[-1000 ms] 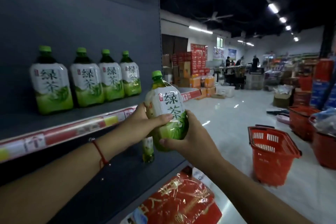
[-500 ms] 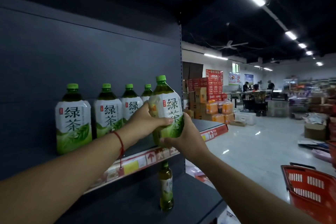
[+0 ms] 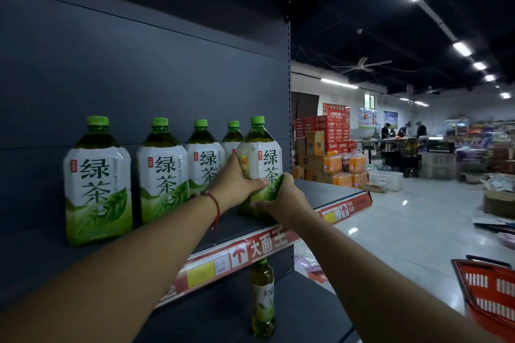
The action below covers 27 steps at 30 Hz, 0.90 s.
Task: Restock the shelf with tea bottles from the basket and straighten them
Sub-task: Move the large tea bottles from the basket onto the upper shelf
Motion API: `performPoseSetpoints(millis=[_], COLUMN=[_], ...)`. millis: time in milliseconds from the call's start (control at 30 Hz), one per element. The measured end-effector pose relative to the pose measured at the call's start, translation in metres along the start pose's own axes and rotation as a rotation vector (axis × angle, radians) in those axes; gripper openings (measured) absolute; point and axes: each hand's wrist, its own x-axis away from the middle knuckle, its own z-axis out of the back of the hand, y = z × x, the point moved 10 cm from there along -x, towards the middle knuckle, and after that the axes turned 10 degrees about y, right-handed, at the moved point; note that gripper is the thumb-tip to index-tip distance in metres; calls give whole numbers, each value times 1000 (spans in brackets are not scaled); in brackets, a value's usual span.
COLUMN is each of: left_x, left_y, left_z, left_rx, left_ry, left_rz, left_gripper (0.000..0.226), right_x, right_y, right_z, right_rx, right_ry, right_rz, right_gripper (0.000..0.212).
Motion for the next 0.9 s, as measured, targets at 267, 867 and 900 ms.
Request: performPoseSetpoints(millis=[267, 867, 900], left_x=[-14, 153, 169], left_y=[-13, 59, 63], left_z=[-13, -25, -33], left_rx=[-21, -619, -618], left_ry=[2, -75, -84], left_rz=[8, -455, -481], left_gripper=[78, 53, 55], right_x=[-12, 115, 130], right_y=[6, 15, 28], right_z=[-9, 71, 80], right_rx=[9, 708, 728], right_ry=[5, -133, -146], right_rz=[-35, 401, 384], right_gripper=[69, 73, 75])
